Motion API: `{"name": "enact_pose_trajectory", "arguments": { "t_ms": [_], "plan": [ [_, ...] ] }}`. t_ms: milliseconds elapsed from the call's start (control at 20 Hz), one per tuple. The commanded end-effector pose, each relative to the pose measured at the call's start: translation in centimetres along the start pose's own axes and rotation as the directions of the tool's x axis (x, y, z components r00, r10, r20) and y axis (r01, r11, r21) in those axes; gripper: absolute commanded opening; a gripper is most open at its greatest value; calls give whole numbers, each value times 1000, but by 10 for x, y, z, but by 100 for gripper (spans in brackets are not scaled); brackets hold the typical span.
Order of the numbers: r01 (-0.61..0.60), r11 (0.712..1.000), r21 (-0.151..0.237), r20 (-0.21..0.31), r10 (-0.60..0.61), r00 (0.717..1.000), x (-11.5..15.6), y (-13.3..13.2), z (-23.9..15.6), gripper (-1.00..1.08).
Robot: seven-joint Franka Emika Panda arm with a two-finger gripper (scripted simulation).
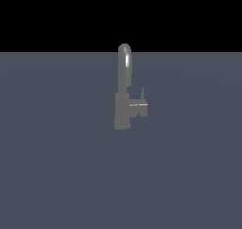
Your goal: Turn on the faucet by rotating a designated handle.
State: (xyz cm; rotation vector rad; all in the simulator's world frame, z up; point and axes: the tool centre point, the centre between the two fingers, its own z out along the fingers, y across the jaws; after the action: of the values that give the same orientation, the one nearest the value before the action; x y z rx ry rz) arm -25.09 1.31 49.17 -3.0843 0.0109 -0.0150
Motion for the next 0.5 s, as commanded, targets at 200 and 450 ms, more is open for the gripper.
{"name": "enact_pose_trajectory", "arguments": {
  "t_ms": [200, 450],
  "plan": [
    [-5, 1000, 4, 5, 5, 1000, 2, 0, 0, -100],
    [-26, 999, 22, 25, 25, 999, 11, 0, 1, -100]
  ]
}}
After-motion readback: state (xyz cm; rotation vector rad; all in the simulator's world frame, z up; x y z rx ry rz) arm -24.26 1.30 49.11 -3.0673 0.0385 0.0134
